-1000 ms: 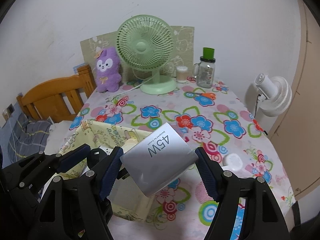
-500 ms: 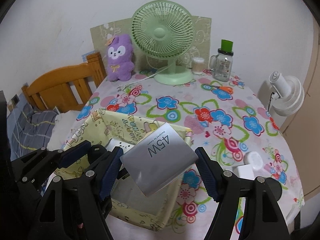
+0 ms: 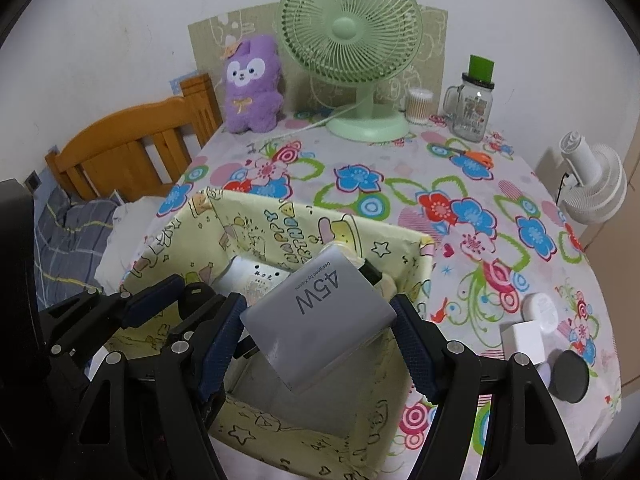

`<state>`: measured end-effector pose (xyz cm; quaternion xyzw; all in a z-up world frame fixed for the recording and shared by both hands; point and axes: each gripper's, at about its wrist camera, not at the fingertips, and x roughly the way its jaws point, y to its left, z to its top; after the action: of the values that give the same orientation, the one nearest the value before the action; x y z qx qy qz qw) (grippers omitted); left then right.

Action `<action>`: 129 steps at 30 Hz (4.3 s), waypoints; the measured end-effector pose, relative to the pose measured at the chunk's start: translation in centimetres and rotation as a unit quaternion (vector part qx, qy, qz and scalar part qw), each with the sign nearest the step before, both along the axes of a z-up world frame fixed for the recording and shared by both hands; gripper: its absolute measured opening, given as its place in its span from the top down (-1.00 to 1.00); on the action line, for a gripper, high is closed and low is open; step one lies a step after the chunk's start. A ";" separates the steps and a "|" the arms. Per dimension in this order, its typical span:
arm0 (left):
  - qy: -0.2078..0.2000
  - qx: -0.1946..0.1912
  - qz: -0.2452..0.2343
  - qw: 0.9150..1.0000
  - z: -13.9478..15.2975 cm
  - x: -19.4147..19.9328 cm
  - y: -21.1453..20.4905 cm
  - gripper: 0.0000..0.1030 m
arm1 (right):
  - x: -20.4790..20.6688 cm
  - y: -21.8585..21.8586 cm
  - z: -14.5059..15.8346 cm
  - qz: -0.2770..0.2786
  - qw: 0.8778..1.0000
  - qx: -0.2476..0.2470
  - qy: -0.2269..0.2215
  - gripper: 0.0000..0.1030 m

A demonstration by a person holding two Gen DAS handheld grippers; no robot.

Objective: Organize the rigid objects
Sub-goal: 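Lower the key into the box with the left tool while the right tool releases the charger inside, then withdraw both tools from the box back toward the remaining objects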

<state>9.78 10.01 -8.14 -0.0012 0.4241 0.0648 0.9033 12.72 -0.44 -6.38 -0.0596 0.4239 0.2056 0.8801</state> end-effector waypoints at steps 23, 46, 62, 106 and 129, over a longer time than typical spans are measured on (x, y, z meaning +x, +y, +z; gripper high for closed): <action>0.002 0.004 -0.013 1.000 -0.2 -0.5 -0.1 -0.48 | 0.3 0.7 -0.7 0.009 1.000 -0.020 0.000 -0.50; -0.036 -0.011 -0.032 0.999 2.9 -3.1 -3.1 -0.73 | -2.3 -2.4 2.3 -0.005 0.999 -0.001 -0.035 -0.79; -0.056 -0.012 -0.046 0.997 4.9 -4.0 -6.8 -0.74 | -3.6 -6.4 4.4 -0.031 0.998 0.003 -0.061 -0.90; -0.070 -0.020 -0.109 0.991 6.1 -4.3 -17.7 -0.74 | -5.8 -17.7 6.5 -0.103 0.989 -0.011 -0.108 -0.90; -0.068 -0.027 -0.113 0.991 3.4 -1.9 -21.4 -0.74 | -4.1 -22.5 3.5 -0.130 0.988 0.008 -0.088 -0.90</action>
<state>7.83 -11.38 -4.73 0.0181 0.3611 -0.0497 0.9310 8.67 -22.96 -2.92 -0.0146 0.3476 0.0873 0.9335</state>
